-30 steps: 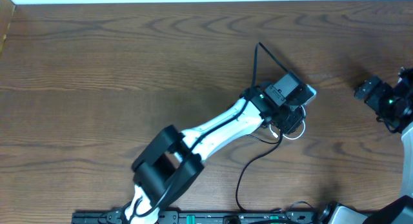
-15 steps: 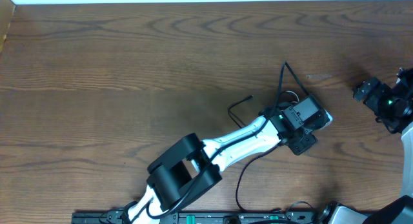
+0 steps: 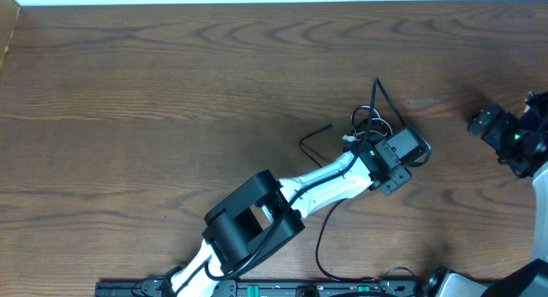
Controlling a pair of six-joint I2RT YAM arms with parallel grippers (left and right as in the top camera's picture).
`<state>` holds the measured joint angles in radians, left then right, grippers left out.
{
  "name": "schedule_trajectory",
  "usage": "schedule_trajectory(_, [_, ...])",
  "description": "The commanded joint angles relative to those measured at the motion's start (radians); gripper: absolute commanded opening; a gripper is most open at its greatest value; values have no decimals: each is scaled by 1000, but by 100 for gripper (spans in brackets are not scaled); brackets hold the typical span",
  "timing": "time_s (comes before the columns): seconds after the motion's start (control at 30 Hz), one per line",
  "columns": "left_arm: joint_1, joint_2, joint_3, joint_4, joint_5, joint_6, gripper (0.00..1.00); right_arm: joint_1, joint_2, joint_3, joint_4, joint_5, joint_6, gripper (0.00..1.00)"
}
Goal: Untangle cables
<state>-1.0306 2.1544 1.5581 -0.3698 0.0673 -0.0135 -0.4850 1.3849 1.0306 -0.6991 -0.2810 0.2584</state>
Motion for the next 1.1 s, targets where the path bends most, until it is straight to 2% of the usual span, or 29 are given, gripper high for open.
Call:
schedule_trajectory(0.0, [3,-20,-4,-19,-68,28,50,-6,-12,3,-4,-6,-13,99])
schedule_trajectory(0.13, [3,-56,-4,-31,-148,28,50,-6,-12,3,-4,-6,-13,99])
schedule_trajectory(0.33, [4,-45,-4,-14,-150,28,50,-6,-12,3,-10,-2,-13,99])
schedule_trajectory(0.6, [4,-39,-4,-3,-233,27,50,-6,-10,3,-14,13,-13,99])
schedule_trajectory(1.07, [-51,-63,0,-52,-318,17,50,-6,-8,3,-24,70,-13,99])
